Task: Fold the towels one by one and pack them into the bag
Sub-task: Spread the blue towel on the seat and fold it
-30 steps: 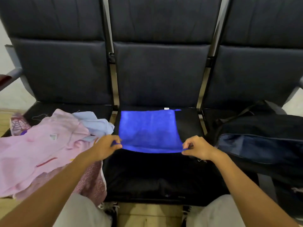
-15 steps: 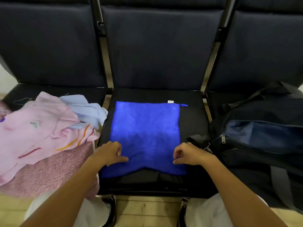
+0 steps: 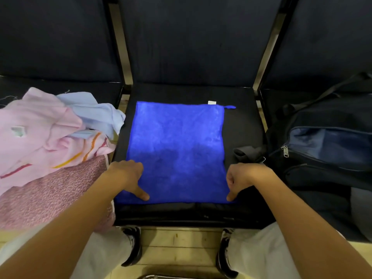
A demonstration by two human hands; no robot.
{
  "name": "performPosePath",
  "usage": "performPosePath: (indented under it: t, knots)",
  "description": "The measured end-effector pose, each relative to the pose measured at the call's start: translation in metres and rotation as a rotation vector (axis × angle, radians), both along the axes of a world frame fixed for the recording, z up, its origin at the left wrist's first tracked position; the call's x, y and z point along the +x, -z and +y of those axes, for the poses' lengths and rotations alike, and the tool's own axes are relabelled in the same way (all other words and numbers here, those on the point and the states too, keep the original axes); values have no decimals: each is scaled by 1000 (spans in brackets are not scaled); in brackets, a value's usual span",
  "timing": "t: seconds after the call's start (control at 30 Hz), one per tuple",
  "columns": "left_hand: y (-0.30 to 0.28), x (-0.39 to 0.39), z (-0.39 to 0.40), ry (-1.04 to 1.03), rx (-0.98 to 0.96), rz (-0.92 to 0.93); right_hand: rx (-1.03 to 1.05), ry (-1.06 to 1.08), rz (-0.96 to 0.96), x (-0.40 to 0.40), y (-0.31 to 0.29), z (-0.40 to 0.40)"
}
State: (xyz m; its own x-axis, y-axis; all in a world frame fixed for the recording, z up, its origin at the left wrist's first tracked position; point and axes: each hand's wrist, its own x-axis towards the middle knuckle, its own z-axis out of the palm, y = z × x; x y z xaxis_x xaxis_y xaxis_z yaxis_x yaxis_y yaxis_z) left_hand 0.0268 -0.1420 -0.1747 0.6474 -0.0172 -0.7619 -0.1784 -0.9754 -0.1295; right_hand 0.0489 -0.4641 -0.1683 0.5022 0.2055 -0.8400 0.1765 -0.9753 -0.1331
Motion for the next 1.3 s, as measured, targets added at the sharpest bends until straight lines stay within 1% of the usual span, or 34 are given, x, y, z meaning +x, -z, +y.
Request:
performPosePath:
  t: [0.07, 0.13, 0.23, 0.3, 0.33, 0.4, 0.53, 0.6, 0.63, 0.7, 0.83, 0.9, 1.03, 1.1, 1.2, 1.3]
  knots:
    - [0, 3, 4, -33, -73, -63, 21, 16, 4, 2, 0, 0]
    - [0, 8, 8, -63, -157, -161, 102, 80, -81, 6, 0, 3]
    - [2, 20, 8, -76, -311, -352, 315, 220, -396, 13, 4, 11]
    - [2, 29, 4, -49, -333, -456, 347, 218, -578, 19, 7, 11]
    - [2, 32, 3, -24, -309, -483, 343, 204, -608, 23, 8, 10]
    - [1, 38, 1, 21, -245, -473, 306, 155, -590, 30, 10, 9]
    - [4, 44, 3, 1, -191, -319, 212, 91, -467, 32, 14, 16]
    - [5, 44, 4, 18, -170, -305, 136, 65, -388, 31, 17, 16]
    - [5, 44, 4, 21, -172, -306, 116, 76, -381, 31, 16, 15]
    - [3, 44, 5, -2, -208, -302, 111, 121, -424, 31, 15, 13]
    - [3, 46, 7, -149, -378, -292, 100, 157, -453, 29, 10, 14]
    - [2, 46, 8, -173, -399, -308, 105, 158, -492, 27, 8, 16]
    - [0, 50, 8, -210, -418, -415, 165, 175, -664, 32, 11, 19]
    - [2, 55, 10, -193, -413, -457, 188, 143, -704, 38, 17, 19]
    - [7, 64, 15, -85, -323, -524, 99, 74, -690, 48, 25, 16]
    - [11, 69, 22, -98, -261, -478, 56, 111, -649, 53, 30, 11]
